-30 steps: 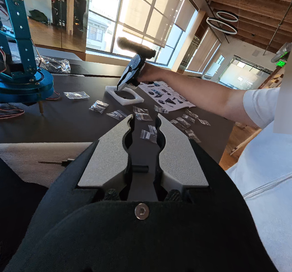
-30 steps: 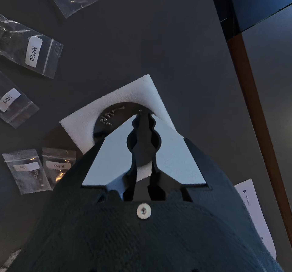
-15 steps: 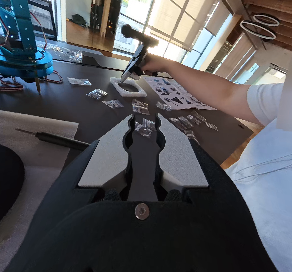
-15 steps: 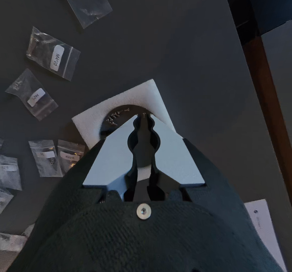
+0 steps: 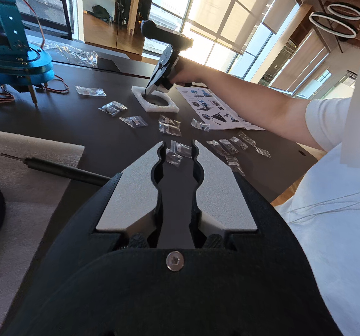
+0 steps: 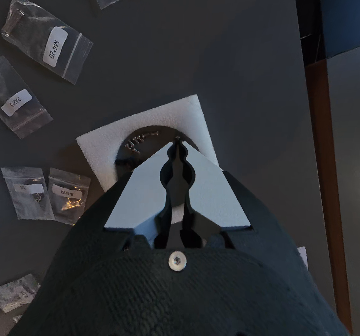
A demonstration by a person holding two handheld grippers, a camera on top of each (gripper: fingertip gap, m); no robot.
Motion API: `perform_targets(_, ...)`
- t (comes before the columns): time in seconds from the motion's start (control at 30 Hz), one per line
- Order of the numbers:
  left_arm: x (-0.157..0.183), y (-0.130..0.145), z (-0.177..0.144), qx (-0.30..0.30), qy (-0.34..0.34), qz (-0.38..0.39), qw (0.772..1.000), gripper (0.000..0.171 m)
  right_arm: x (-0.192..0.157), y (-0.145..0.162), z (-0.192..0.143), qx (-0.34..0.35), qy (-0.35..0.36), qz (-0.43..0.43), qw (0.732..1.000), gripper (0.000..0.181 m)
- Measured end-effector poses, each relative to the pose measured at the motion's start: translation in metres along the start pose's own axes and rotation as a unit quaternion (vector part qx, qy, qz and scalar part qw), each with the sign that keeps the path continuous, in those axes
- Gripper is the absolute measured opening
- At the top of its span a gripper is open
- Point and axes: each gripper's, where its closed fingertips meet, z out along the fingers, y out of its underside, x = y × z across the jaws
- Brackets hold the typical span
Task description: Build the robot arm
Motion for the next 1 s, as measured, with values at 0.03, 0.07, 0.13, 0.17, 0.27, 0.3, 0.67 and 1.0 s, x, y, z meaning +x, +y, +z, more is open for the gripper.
perform_targets(0.03,0.002,0.001,0.001,-0.001,0.000,0.000,1.000,0.024,0.001,0.001,-0.001,0.007,0.001,0.004,1.000,0.000)
perform_targets(0.07,0.004,0.002,0.001,-0.001,-0.001,0.001,1.000,0.024,0.001,0.000,-0.005,0.023,-0.001,0.008,1.000,0.001)
perform_targets(0.13,0.008,0.005,-0.001,-0.002,-0.005,0.001,1.000,0.024,-0.007,-0.006,-0.020,0.087,-0.021,0.017,0.996,0.000)
perform_targets(0.17,0.008,0.006,-0.002,0.000,-0.009,0.002,1.000,0.024,-0.019,-0.011,-0.032,0.133,-0.046,0.016,0.990,0.000)
perform_targets(0.27,0.008,0.006,-0.004,0.020,-0.015,-0.007,1.000,0.022,-0.072,-0.027,-0.083,0.283,-0.144,0.007,0.948,0.000)
perform_targets(0.3,0.008,0.005,-0.003,0.032,-0.012,-0.011,0.999,0.020,-0.093,-0.031,-0.103,0.326,-0.181,0.002,0.928,0.000)
perform_targets(0.67,0.028,-0.023,0.012,0.095,0.027,0.036,0.995,0.008,-0.264,-0.065,-0.180,0.437,-0.430,0.011,0.790,0.000)
perform_targets(1.0,-0.092,-0.019,-0.110,0.083,-0.041,0.003,0.996,0.010,-0.362,-0.160,-0.120,0.443,-0.338,-0.019,0.830,0.000)
